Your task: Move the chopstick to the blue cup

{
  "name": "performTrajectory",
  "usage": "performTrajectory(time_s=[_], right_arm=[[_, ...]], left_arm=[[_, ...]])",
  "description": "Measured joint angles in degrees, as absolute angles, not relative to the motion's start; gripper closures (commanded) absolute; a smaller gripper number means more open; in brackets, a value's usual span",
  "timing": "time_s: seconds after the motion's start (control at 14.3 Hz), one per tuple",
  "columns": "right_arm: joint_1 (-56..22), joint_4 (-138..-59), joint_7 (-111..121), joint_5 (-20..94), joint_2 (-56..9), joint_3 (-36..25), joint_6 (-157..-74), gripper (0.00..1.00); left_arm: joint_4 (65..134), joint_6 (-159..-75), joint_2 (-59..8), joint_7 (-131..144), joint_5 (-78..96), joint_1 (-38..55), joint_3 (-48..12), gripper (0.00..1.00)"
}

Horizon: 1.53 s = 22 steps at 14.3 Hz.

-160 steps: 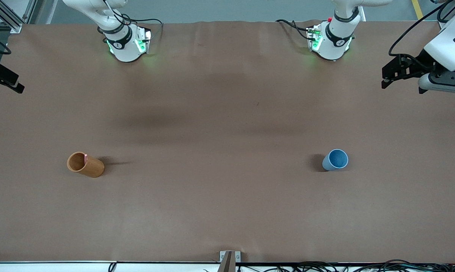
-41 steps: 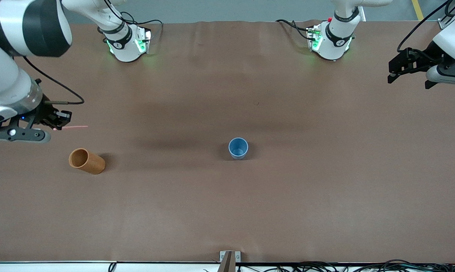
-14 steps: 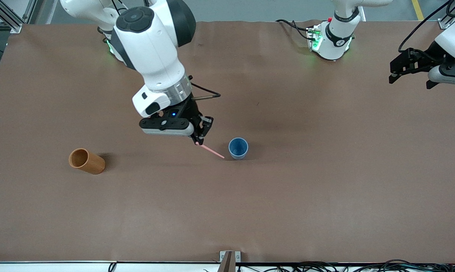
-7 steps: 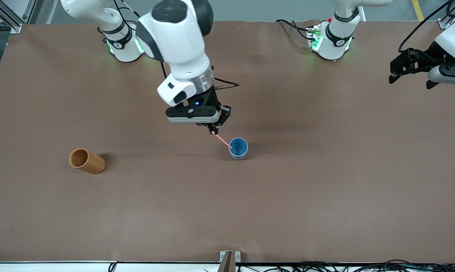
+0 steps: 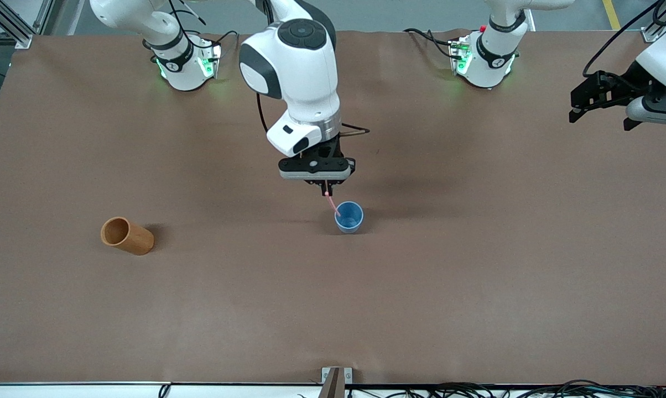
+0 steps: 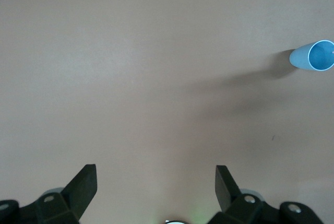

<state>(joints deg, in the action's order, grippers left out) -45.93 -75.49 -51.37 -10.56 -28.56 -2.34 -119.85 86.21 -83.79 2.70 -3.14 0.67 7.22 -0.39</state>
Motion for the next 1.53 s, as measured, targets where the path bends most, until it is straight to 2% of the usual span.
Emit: performTrajectory(time_s=[0.42,0.49,0.56,0.63,0.77,0.84,0.91,1.26,1.53], right_arm=[[-46.6,-75.7,-51.4,-11.4,-31.8,-2.5,-123.5,0.97],[-46.9,-75.7,-51.4,-11.8,-32.7,-2.5,-124.1,0.93],[-47.1,-75.7,-51.4,-12.1,-33.6,-2.5,-124.8,0.86],[-47.3,-75.7,-51.4,-12.3,-34.5,-2.5,-125.7,0.71],[-47.4,-75.7,-51.4,-12.4,-35.3,-2.5,-126.6,0.14],[-47.4,-75.7,-51.4,-12.4,-35.3,-2.6,-126.6,0.03],[-47.4,-75.5,-51.4,-12.4,-35.3,-2.7,-126.6,0.00],[-45.3,-73.4,-51.6,-12.4,-33.1,-3.9,-125.7,0.00],[-38.1,-72.6,-51.5,-12.3,-23.6,-4.2,-113.4,0.00]], left_arm=[[86.2,-83.8,2.5,-3.1,0.7,7.2,-0.4,0.00],[86.2,-83.8,2.5,-3.1,0.7,7.2,-0.4,0.00],[86.3,-83.8,2.5,-3.1,0.7,7.2,-0.4,0.00],[86.3,-83.8,2.4,-3.2,0.7,7.3,-0.4,0.00],[86.4,-83.8,2.4,-3.2,0.7,7.5,-0.5,0.00],[86.4,-83.8,2.4,-3.2,0.7,7.5,-0.7,0.00],[86.4,-83.8,2.4,-3.2,0.7,7.6,-0.8,0.00],[86.4,-83.9,2.4,-3.2,0.7,7.3,-1.0,0.00],[86.4,-84.2,2.4,-3.1,0.7,7.3,-1.0,0.00]])
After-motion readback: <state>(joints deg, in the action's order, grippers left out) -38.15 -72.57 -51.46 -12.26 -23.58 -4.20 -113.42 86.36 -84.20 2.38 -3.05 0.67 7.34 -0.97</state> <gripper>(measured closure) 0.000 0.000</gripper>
